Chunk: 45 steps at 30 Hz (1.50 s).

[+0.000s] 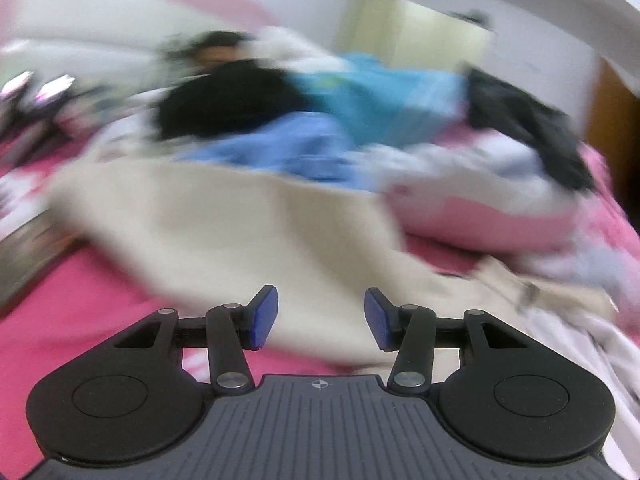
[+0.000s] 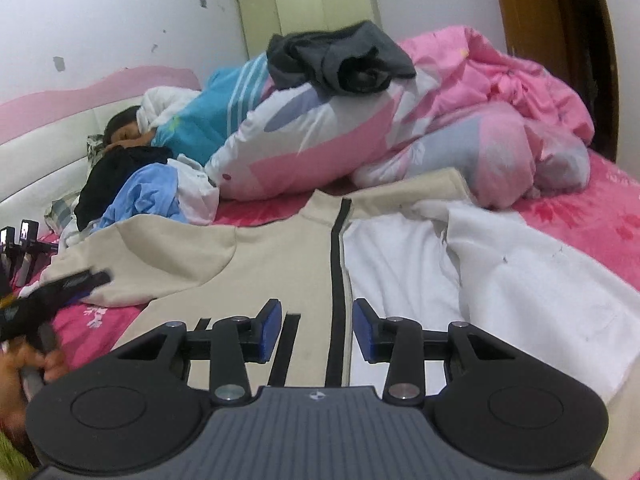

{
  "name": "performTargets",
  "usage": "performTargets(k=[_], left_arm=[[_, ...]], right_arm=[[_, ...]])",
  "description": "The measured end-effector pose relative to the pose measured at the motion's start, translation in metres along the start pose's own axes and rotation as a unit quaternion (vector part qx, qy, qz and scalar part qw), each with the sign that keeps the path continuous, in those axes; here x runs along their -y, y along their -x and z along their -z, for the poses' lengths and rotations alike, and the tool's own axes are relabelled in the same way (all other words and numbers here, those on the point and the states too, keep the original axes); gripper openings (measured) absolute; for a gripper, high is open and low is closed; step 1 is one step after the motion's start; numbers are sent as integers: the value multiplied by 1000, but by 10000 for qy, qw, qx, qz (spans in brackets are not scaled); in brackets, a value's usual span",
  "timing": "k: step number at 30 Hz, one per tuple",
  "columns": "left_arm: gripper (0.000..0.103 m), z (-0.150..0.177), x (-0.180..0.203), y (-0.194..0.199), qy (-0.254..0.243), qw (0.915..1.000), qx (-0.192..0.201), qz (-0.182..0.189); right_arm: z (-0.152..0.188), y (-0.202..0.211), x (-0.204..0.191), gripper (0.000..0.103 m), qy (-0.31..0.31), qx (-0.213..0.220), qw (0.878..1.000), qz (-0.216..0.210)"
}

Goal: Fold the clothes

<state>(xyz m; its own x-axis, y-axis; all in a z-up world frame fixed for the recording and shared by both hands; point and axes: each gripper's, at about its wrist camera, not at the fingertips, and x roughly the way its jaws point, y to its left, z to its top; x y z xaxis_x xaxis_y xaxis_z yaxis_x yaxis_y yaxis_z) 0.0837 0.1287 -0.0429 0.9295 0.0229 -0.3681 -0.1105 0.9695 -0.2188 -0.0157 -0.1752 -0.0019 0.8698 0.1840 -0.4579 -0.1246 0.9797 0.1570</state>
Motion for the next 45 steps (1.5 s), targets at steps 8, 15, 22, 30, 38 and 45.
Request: performTargets(k=[8, 15, 22, 30, 38, 45], left_arm=[[47, -3, 53, -119, -1336, 9858, -1007, -119], [48, -12, 35, -154, -858, 9868, -1372, -95], [48, -26, 38, -104, -917, 9875, -1276, 123], [49, -19, 43, 9, -1068, 9818, -1211, 998], [49, 40, 50, 83, -1430, 9664, -1517, 1502], [49, 56, 16, 131, -811, 9757, -1574, 1292]], right_arm=[[3, -2, 24, 42, 157, 231, 9996, 55], [16, -11, 63, 42, -330, -22, 9992, 216], [24, 6, 89, 42, -899, -95, 9955, 296], [30, 50, 90, 42, -769, 10, 9964, 365], [47, 70, 58, 42, -517, -286, 9961, -649], [78, 55, 46, 42, -1000, -1201, 9819, -1066]])
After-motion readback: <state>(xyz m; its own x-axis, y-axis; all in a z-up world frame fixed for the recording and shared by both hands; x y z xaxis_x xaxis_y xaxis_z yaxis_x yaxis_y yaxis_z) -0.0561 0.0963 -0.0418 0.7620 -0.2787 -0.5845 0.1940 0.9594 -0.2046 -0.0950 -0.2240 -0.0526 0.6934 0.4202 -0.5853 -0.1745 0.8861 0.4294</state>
